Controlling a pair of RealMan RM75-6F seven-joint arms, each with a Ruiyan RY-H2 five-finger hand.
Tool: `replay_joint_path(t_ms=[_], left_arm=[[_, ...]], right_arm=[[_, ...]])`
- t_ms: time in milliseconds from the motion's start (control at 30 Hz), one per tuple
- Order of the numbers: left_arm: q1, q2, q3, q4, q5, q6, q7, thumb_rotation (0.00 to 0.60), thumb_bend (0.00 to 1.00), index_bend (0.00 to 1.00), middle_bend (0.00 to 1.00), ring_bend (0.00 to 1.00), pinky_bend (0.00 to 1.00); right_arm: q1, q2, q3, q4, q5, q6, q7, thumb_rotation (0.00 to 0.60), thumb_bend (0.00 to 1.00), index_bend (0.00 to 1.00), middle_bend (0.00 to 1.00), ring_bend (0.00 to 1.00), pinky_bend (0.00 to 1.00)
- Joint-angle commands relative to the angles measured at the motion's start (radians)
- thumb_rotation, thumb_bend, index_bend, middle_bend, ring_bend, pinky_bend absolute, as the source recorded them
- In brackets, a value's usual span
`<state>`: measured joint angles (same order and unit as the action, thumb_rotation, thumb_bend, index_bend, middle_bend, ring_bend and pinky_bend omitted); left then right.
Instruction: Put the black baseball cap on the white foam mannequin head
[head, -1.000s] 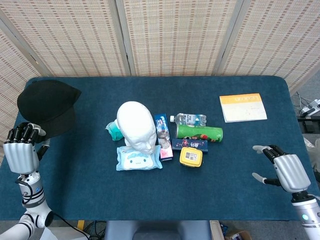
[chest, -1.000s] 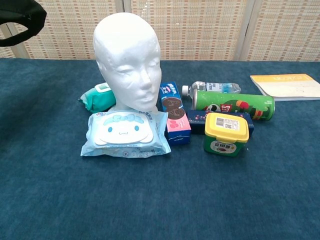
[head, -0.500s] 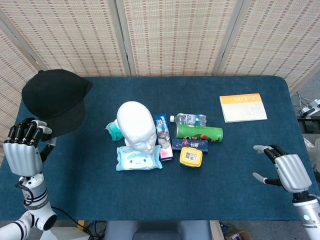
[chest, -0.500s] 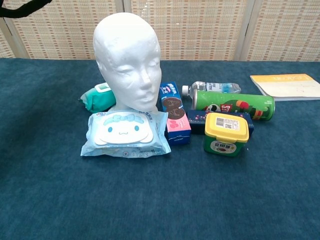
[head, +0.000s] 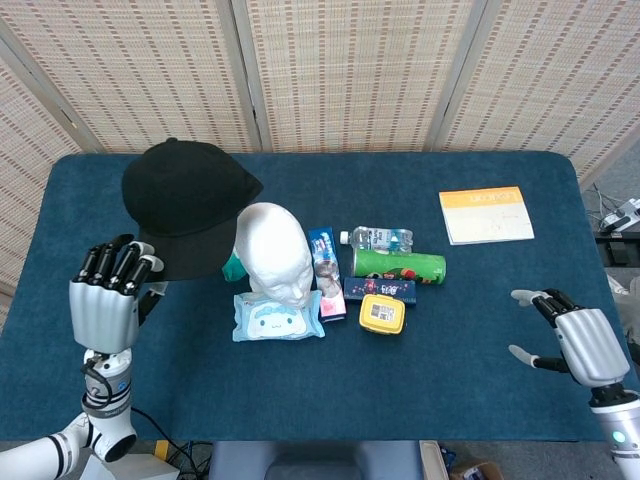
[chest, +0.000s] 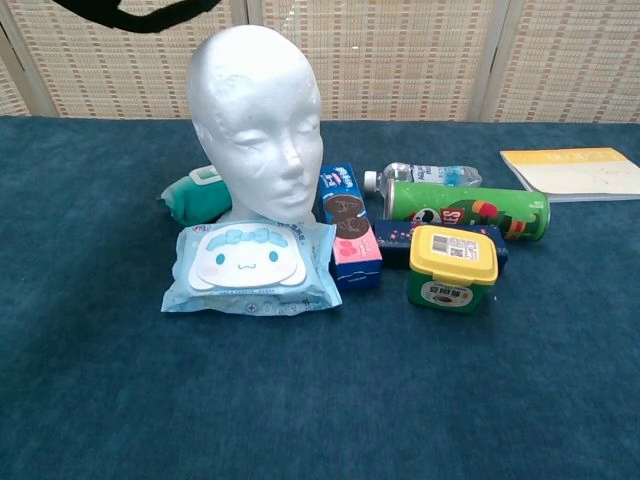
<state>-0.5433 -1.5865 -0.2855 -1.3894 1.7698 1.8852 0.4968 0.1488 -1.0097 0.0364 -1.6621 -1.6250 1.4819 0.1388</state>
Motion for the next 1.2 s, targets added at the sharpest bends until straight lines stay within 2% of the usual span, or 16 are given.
replay_joint_path(t_ms=[33,300,700,1200], left_arm=[[-0.023,-0.03,-0.008,0.025,-0.002,-0.032,0.01,0.6,0.52,0.68,0.55,0.38,0.48],[-0.053,-0.091,-0.006,0.07,0.015,-0.059,0.022,0.6,0.52,0.68,0.55,0.38,0.48],[-0.085,-0.181,0.024,0.154,0.043,-0.103,0.051,0.6,0.52,0.68,0.55,0.38,0.48],[-0.081,-0.265,0.103,0.25,0.093,-0.122,0.075,0.6,0.52,0.68,0.55,0.38,0.48]], right_arm=[[-0.002,0.005,0.001,0.002,-0.001,0.006,0.012,0.6,0.0,0.29,0.39,0.29,0.62],[-0.005,0.012,0.004,0.008,0.0,0.014,0.038,0.6,0.0,0.29,0.39,0.29,0.62],[-0.007,0.015,0.005,0.01,-0.002,0.018,0.047,0.6,0.0,0.29,0.39,0.29,0.62],[-0.011,0.024,0.009,0.016,0.0,0.027,0.075,0.6,0.0,0.29,0.39,0.29,0.62]])
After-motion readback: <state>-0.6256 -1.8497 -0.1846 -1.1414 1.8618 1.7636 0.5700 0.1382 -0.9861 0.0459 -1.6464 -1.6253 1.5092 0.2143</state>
